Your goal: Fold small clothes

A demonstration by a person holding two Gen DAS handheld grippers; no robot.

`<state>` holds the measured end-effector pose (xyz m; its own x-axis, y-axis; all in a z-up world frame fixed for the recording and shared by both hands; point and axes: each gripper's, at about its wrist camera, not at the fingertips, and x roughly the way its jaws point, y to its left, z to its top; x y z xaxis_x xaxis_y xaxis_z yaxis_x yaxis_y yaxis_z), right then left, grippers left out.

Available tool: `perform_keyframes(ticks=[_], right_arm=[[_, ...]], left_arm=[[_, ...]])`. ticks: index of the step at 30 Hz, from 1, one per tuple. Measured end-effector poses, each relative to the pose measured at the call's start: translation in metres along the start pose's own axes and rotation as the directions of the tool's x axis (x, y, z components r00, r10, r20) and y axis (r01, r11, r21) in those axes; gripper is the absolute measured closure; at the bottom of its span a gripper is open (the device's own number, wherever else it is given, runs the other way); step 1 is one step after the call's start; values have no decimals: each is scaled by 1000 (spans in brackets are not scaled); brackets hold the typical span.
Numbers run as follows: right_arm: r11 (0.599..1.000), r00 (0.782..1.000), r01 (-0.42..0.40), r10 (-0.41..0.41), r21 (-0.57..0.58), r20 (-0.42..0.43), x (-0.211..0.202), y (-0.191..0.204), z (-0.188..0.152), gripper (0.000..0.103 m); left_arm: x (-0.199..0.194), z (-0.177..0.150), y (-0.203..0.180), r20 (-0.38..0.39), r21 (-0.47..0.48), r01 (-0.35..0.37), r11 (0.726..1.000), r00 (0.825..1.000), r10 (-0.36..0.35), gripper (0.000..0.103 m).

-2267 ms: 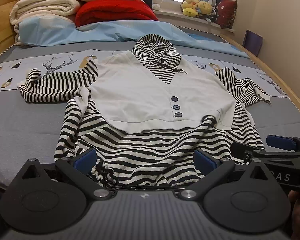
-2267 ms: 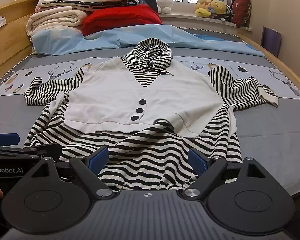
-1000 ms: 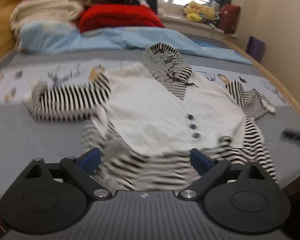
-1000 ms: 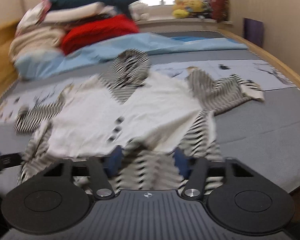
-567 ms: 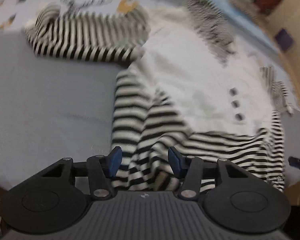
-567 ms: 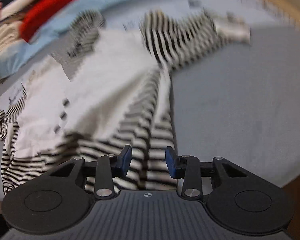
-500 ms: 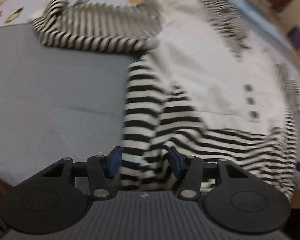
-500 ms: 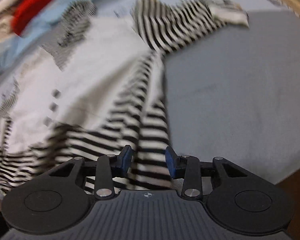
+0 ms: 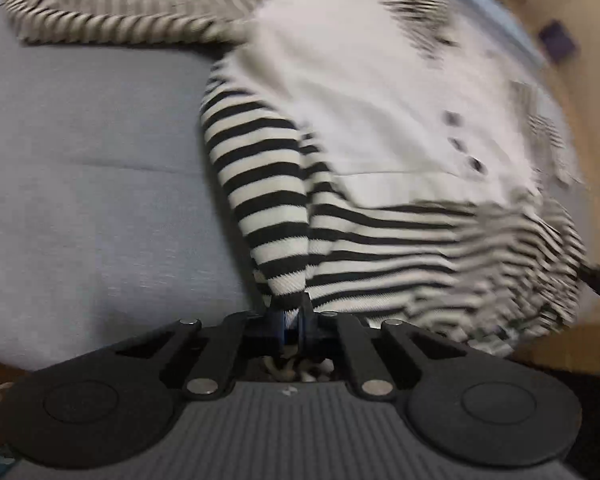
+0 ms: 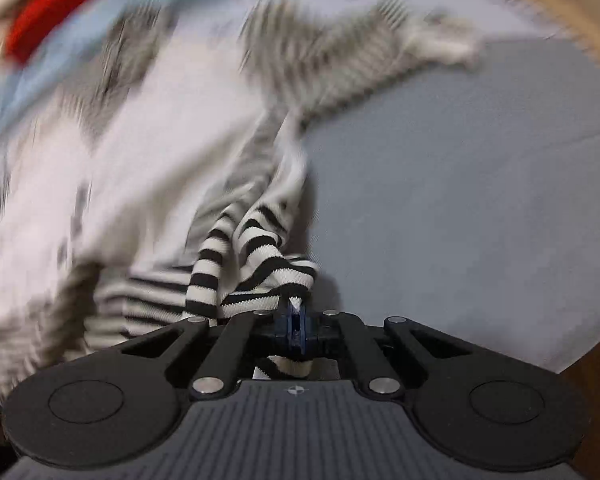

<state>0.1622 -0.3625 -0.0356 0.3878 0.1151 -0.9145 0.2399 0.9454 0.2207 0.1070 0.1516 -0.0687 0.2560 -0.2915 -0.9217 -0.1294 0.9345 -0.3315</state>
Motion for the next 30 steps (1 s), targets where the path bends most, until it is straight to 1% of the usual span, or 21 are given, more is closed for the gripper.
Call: perform_keyframes(ticks=[1,2,3,4,6,7,9,10,11,13,14,16,17,19,21,23,24,26,28,29,30], right_arm=[[1000,1000,13,-13,27,7,-2,-8,1,101],[998,999,34,-33,47,-17,0,-14,0,101],[997,997,57,-53,57,-61,5,-18,-3,100],[998,994,55,-51,44,-92,10,-17,-5,100],[1000,991,12,-16,-26,-136,15,-5,-11,98],[998,992,5,-13,-60,-129,14,2,-14,98],[993,997,33,-40,-116,-64,3,13,-16,85],[990,998,48,-52,-134,-30,-2,18,-16,81],[986,998,56,-54,-154,12,-9,23,-15,73],[978,996,29,-12,-207,83,-25,27,-14,70],[971,994,6,20,-241,105,-27,32,-15,70],[944,988,-81,119,-320,99,-32,46,-19,69],[926,985,-129,162,-355,66,-32,52,-22,65],[884,980,-186,195,-429,-23,-23,68,-31,61],[838,978,-207,174,-504,-113,-11,83,-44,56],[802,976,-213,147,-558,-162,-5,93,-56,55],[782,976,-209,132,-587,-173,-2,98,-60,55],[760,975,-210,115,-615,-190,2,103,-64,55],[753,973,-209,93,-624,-214,5,99,-70,59],[751,966,-229,98,-620,-238,9,97,-70,70],[746,958,-256,112,-615,-264,6,93,-70,75]], left_arm=[[1,-3,-2,-10,27,-29,999,1000,29,97],[6,-4,-1,-21,44,-111,993,993,112,97],[13,-6,3,-31,55,-227,972,973,229,97],[18,-6,5,-34,55,-284,957,958,286,96],[18,-5,8,-19,30,-290,957,957,291,95],[13,-3,10,4,7,-290,957,957,290,91],[-6,-1,10,108,-35,-297,954,948,299,76],[-15,-1,8,159,-46,-287,957,944,290,60],[-24,-1,6,211,-54,-262,964,940,267,53],[-37,-3,-3,275,-36,-169,985,946,172,52],[-38,-1,-6,273,-9,-106,994,956,105,51],[-26,-1,-21,193,64,10,998,981,-22,43],[-16,0,-32,153,100,22,995,988,-37,40],[2,-4,-47,99,190,-41,981,995,23,39],[15,-7,-56,51,249,-88,964,996,78,39],[20,-14,-55,27,267,-106,958,994,103,40],[21,-19,-52,21,270,-110,957,994,108,44],[23,-20,-48,-6,265,-90,960,995,95,80],[24,-24,-48,-42,276,-54,960,997,68,84],[21,-27,-47,-53,297,-59,953,996,78,84],[22,-31,-49,-59,319,-68,945,994,92,84]])
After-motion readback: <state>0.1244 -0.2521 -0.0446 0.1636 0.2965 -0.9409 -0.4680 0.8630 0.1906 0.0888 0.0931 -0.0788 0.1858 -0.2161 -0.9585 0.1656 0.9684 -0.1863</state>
